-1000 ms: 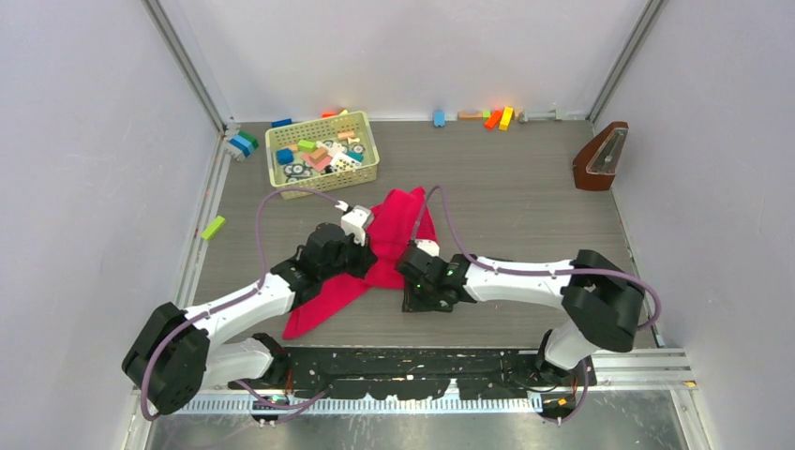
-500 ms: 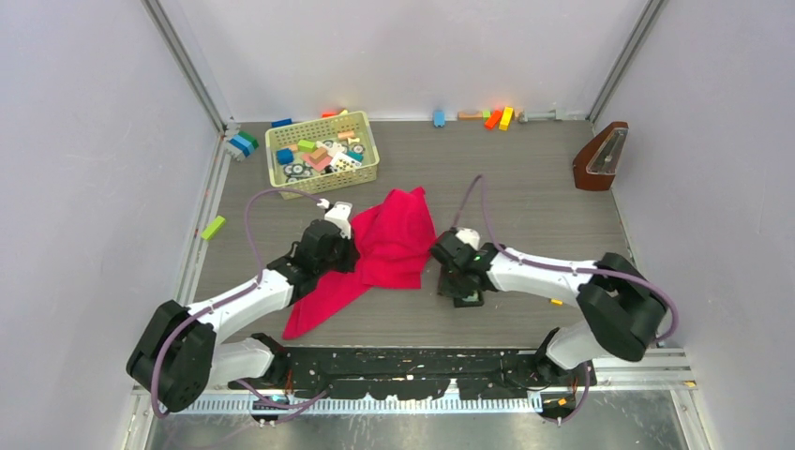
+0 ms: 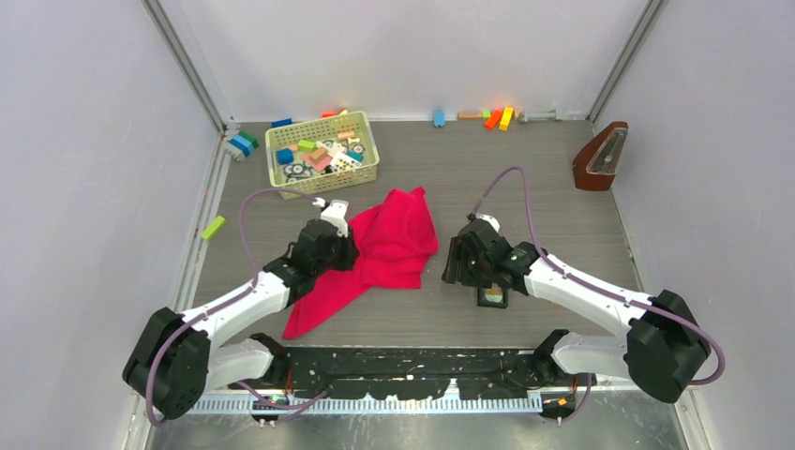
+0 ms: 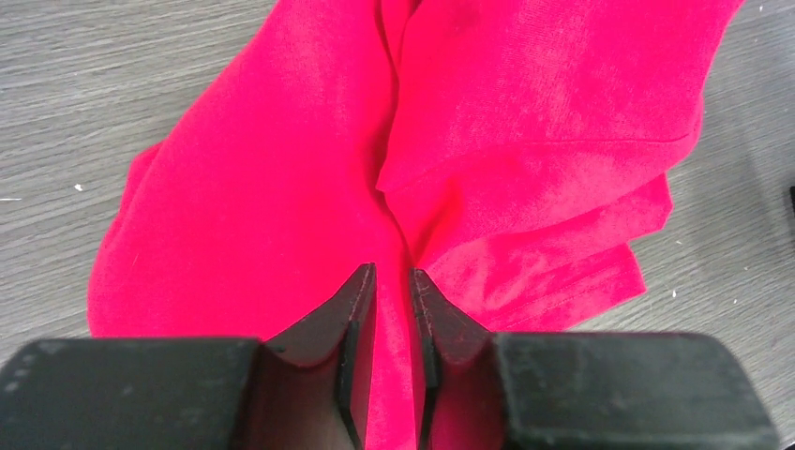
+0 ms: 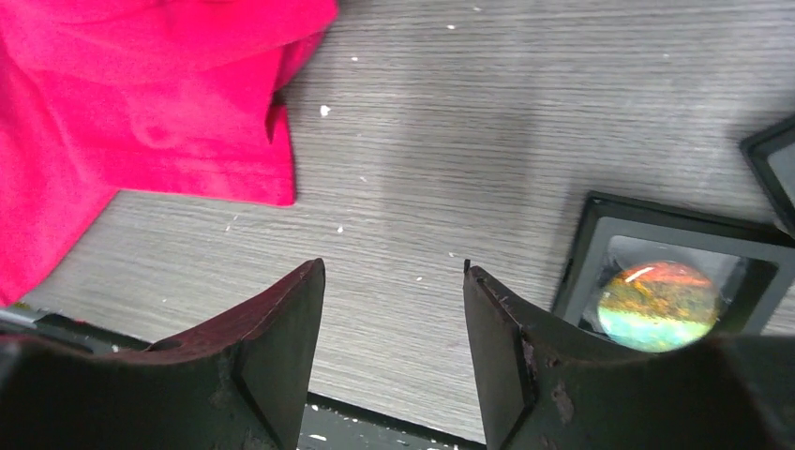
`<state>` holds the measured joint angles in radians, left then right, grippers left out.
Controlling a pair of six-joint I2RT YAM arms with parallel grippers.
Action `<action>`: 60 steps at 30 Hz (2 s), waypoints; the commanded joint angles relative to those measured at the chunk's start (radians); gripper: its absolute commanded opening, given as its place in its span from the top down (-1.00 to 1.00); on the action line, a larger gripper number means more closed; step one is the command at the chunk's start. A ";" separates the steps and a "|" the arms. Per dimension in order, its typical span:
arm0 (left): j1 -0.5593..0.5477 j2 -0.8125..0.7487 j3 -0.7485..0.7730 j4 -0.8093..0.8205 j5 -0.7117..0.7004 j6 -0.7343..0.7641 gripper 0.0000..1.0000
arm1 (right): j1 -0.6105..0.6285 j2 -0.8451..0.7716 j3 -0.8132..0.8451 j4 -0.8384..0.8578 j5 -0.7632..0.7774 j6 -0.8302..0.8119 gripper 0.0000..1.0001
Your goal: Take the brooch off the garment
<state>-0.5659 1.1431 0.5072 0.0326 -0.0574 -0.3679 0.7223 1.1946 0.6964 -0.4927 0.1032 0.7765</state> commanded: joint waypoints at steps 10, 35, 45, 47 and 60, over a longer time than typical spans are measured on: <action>0.031 -0.055 -0.017 -0.005 -0.108 -0.008 0.11 | 0.000 0.084 0.058 0.304 -0.134 -0.009 -0.28; 0.271 0.027 -0.027 -0.053 -0.027 -0.164 -0.53 | 0.002 0.352 0.219 0.350 -0.095 0.009 0.99; 0.294 0.117 0.014 -0.039 0.137 -0.113 0.54 | -0.044 0.029 0.196 0.095 0.109 -0.036 0.99; 0.294 0.094 0.013 -0.040 0.129 -0.102 0.94 | -0.059 -0.017 0.195 0.032 0.159 -0.029 0.99; 0.298 -0.116 0.243 -0.314 -0.051 -0.127 1.00 | -0.237 -0.102 0.396 -0.204 0.138 -0.060 0.99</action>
<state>-0.2783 1.0721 0.5835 -0.1635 -0.0261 -0.5003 0.5209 1.0729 0.9360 -0.6495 0.2596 0.7528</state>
